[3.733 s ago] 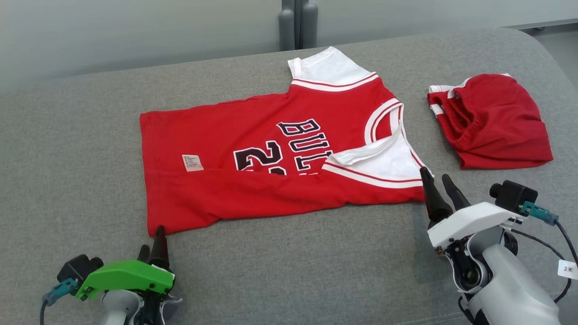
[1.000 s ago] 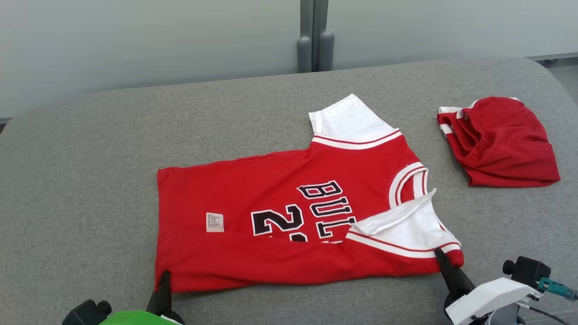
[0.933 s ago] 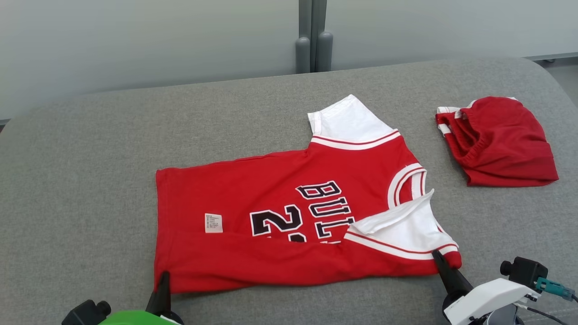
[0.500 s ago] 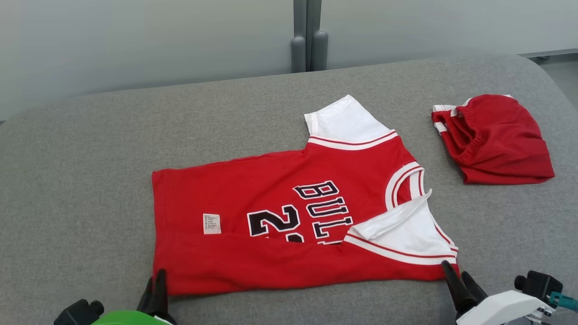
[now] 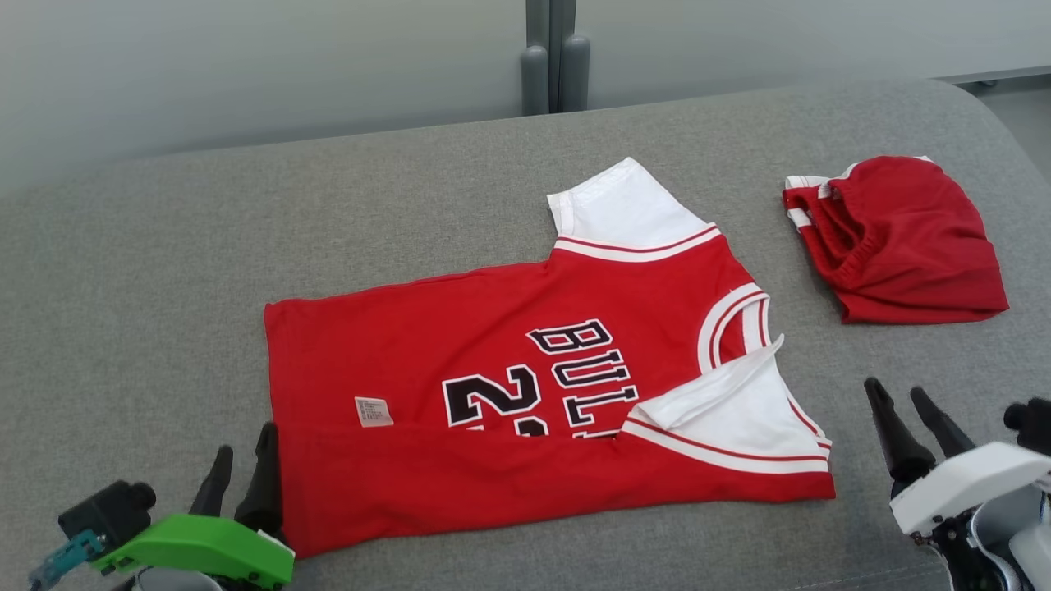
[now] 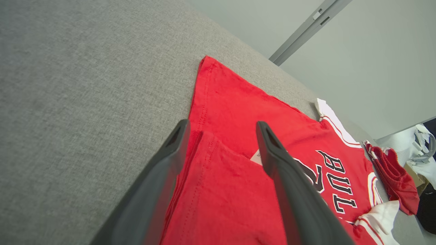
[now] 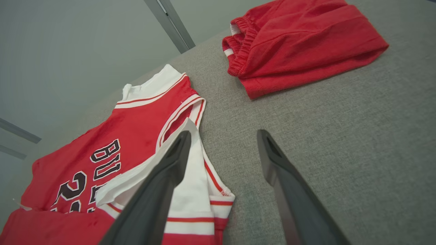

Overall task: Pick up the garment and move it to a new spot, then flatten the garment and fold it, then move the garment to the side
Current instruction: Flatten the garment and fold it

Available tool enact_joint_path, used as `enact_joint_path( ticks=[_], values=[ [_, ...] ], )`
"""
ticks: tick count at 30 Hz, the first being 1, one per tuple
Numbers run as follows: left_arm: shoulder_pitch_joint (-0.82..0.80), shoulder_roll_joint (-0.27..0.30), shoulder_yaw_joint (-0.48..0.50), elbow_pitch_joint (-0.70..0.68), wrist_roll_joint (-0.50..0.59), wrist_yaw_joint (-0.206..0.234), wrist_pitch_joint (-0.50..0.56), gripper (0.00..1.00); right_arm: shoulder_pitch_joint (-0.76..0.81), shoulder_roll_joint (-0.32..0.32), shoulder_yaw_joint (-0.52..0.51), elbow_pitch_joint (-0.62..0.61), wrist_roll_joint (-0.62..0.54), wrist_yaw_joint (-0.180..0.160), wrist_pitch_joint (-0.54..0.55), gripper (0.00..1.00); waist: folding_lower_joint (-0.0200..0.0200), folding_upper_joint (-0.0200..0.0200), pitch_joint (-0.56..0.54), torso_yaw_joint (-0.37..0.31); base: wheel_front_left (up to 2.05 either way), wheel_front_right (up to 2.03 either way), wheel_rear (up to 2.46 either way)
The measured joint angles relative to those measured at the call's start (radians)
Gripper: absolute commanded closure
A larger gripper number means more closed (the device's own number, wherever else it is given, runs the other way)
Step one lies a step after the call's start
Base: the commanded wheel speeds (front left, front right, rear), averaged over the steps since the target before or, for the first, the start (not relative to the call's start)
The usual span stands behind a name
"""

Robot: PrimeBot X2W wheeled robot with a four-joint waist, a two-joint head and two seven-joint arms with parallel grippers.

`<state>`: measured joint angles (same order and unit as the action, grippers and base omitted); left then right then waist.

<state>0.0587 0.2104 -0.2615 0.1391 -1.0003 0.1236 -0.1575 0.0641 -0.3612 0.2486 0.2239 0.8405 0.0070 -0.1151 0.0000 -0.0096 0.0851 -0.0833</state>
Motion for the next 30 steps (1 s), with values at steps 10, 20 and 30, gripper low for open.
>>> enact_joint_path(
  ticks=[10, 20, 30],
  values=[
    [-0.258, 0.047, -0.067, 0.013, 0.146, 0.000, 0.064, 0.00, -0.250, -0.112, 0.044, -0.080, -0.120, 0.004, 0.082, 0.00, 0.0000, 0.0000, 0.071, 0.001, 0.00, 0.00, 0.00],
    [-0.458, 0.036, -0.090, 0.148, 0.267, 0.000, 0.151, 0.00, -0.515, -0.146, 0.076, -0.088, -0.174, 0.008, 0.203, 0.00, 0.0000, 0.0000, 0.183, 0.020, 0.00, 0.00, 0.00],
    [-0.583, 0.002, -0.037, 0.284, 0.330, 0.000, 0.197, 0.00, -0.702, -0.148, 0.136, -0.054, -0.226, 0.028, 0.298, 0.00, 0.0000, 0.0000, 0.298, 0.037, 0.00, 0.00, 0.00]
  ],
)
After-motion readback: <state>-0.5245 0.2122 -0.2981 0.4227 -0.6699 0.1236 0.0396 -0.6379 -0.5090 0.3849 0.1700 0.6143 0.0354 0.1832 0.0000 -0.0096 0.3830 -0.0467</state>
